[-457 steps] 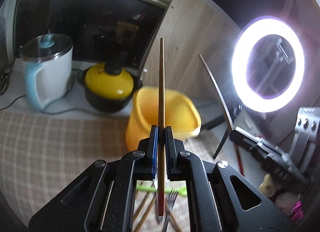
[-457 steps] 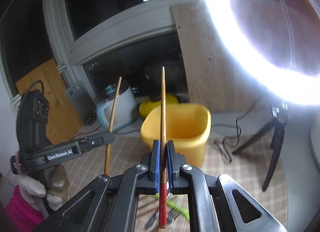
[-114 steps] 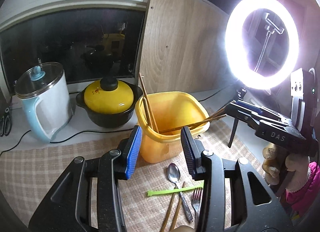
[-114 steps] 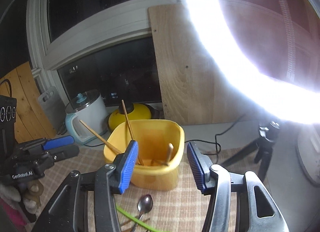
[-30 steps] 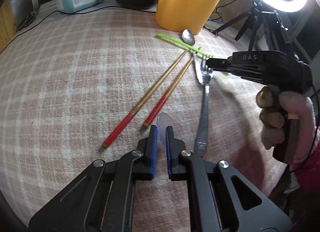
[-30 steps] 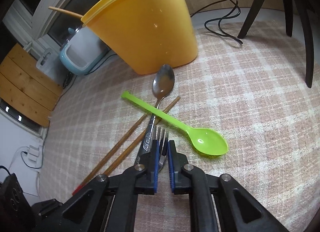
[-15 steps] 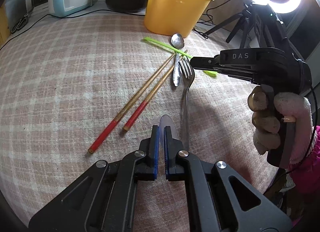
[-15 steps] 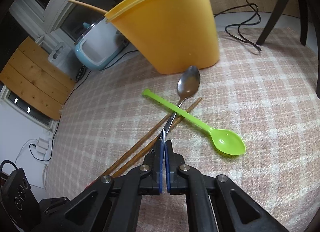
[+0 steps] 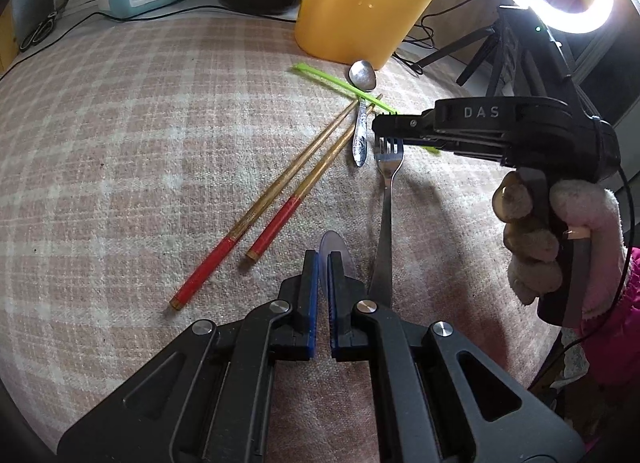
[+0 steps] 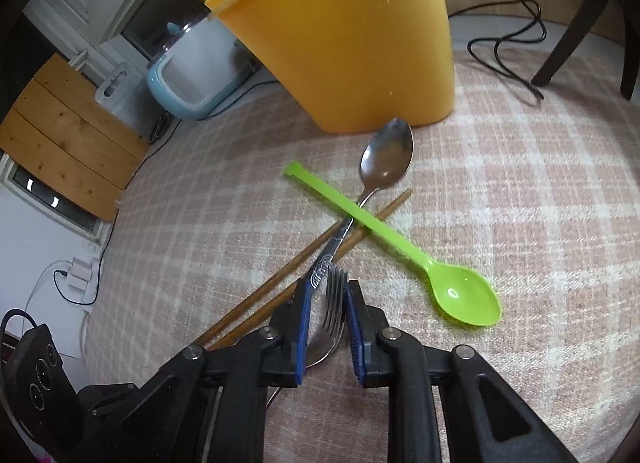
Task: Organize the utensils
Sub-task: 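Lift the fork in the right gripper toward the yellow container while the left carries the clear spoon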
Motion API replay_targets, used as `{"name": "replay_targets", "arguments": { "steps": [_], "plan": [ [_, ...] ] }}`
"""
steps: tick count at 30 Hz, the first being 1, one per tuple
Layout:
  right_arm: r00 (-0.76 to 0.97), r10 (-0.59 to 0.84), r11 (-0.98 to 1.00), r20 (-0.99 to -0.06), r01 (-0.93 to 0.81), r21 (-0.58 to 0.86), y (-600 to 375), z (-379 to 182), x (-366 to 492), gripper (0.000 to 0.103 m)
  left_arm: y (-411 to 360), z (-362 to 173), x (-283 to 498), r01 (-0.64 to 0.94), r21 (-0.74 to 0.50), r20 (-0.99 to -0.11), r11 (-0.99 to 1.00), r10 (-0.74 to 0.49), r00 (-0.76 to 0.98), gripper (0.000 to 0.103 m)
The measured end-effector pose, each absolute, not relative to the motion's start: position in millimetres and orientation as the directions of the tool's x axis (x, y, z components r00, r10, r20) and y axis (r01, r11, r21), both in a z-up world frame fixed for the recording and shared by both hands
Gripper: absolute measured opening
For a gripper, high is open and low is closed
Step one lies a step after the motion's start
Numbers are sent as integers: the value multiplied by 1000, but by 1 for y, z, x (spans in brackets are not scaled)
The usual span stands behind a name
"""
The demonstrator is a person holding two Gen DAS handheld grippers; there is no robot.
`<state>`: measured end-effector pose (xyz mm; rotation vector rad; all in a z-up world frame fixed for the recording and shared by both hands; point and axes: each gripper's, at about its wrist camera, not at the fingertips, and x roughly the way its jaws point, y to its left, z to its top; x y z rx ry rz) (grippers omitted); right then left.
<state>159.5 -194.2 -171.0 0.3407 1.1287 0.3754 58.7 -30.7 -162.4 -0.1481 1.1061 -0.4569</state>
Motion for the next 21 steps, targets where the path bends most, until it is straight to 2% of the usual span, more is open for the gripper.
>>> {"name": "replay_targets", "arguments": {
  "steps": [3, 4, 5, 13, 21],
  "plan": [
    [368, 452, 890, -812, -126, 438, -190, -173, 160, 13, -30, -162, 59, 282, -340, -826, 897, -428, 366, 2],
    [366, 444, 895, -818, -133, 426, -188, -174, 160, 5, -30, -162, 59, 283, -340, -826, 897, -428, 366, 2],
    [368, 428, 903, -825, -134, 408, -186, -174, 159, 2, -30, -162, 59, 283, -340, -825, 897, -429, 367, 2],
    [397, 441, 896, -805, -140, 421, -195, -159, 150, 1, -15, -152, 62, 253, -374, -806, 892, -447, 387, 0],
    [489, 435, 897, -756, -165, 409, -216, -118, 122, 0, 3, -126, 65, 257, -371, -777, 892, -450, 441, 0]
  ]
}}
